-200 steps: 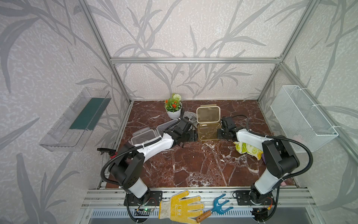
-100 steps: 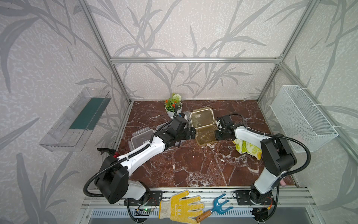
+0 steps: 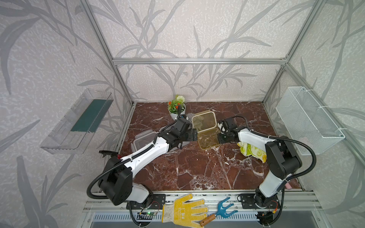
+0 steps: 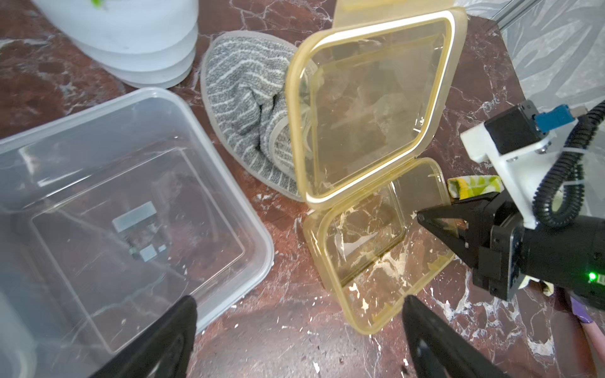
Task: Wipe the insides of the lunch boxes
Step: Adjust the lunch box at the center of the board.
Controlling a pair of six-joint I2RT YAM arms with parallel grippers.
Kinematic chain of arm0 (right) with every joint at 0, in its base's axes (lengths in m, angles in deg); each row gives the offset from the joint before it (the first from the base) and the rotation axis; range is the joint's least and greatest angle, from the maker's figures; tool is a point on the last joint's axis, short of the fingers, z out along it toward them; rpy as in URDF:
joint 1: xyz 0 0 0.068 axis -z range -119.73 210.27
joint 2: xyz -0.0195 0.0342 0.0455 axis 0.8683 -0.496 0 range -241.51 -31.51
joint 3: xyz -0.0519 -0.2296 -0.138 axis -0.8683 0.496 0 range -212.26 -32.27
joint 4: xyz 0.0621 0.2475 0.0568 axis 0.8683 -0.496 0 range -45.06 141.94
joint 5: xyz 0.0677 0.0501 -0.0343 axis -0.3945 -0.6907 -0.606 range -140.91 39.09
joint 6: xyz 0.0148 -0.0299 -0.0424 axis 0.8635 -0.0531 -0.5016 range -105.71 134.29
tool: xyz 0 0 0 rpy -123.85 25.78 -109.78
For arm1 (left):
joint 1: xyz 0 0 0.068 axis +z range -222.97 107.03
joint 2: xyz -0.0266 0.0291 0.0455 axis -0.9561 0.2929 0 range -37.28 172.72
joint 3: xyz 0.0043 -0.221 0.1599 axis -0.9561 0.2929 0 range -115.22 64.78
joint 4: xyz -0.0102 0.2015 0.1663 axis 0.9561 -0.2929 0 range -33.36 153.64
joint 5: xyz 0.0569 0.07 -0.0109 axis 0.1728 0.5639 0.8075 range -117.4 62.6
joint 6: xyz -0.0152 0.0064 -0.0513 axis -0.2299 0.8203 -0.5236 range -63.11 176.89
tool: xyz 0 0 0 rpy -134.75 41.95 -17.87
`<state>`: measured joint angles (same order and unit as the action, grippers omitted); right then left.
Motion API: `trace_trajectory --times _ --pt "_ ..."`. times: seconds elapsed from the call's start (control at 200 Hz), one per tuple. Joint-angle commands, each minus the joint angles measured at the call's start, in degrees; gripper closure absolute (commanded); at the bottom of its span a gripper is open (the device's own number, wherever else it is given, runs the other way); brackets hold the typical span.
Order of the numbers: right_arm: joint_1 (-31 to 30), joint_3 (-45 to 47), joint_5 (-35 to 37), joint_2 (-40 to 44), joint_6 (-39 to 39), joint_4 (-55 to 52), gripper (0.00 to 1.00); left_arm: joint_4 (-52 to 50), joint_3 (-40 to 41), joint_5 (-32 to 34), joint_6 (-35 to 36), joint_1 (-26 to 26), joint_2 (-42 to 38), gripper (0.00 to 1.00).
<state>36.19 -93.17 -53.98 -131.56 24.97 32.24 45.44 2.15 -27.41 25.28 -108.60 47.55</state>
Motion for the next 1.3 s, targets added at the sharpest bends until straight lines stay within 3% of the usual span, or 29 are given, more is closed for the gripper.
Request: trace_trajectory --times 0.0,0.185,0.345,0.535,0.74,0.905,1.065,1.12,1.24,1.295 --pt "-0.5 1.3 0.6 -1.7 -0.3 -5.5 0.95 2.0 -6.5 -6.6 2.0 0.8 4.5 0.1" --pt "-0.6 3.2 1.9 -0.6 1.1 -5.4 0.95 -1.6 -20.2 -15.3 3.7 1.6 18.3 0.25" --pt "-0.7 4.6 1.6 -0.4 1.8 -3.7 0.96 -3.1 -25.2 -17.1 2.2 2.0 26.8 0.29" --pt "-1.1 7.9 2.4 0.0 2.3 -1.2 0.96 -7.3 -28.2 -10.4 0.3 2.7 31.9 0.27" --pt "-1.1 7.9 3.0 0.4 2.8 -0.9 0.97 -8.3 -29.3 -11.8 -0.2 2.8 34.3 0.27" --pt "-1.1 6.8 3.0 0.5 3.2 -1.4 0.96 -7.2 -28.6 -11.6 0.2 2.7 31.2 0.25" --pt "-1.1 6.3 3.0 2.0 2.9 -0.8 0.74 -3.8 -24.7 -11.1 1.4 2.5 24.0 0.18" --pt "-1.1 5.7 2.9 4.1 3.0 -0.9 0.6 -3.7 -23.7 -10.3 1.9 2.5 21.9 0.15" --pt "-1.1 3.5 3.4 6.1 3.5 -2.9 0.39 -3.8 -22.5 -8.9 2.7 2.3 18.7 0.13" --pt "-1.1 2.2 3.2 6.6 3.6 -4.1 0.35 -4.2 -22.6 -8.6 2.9 2.3 18.1 0.13"
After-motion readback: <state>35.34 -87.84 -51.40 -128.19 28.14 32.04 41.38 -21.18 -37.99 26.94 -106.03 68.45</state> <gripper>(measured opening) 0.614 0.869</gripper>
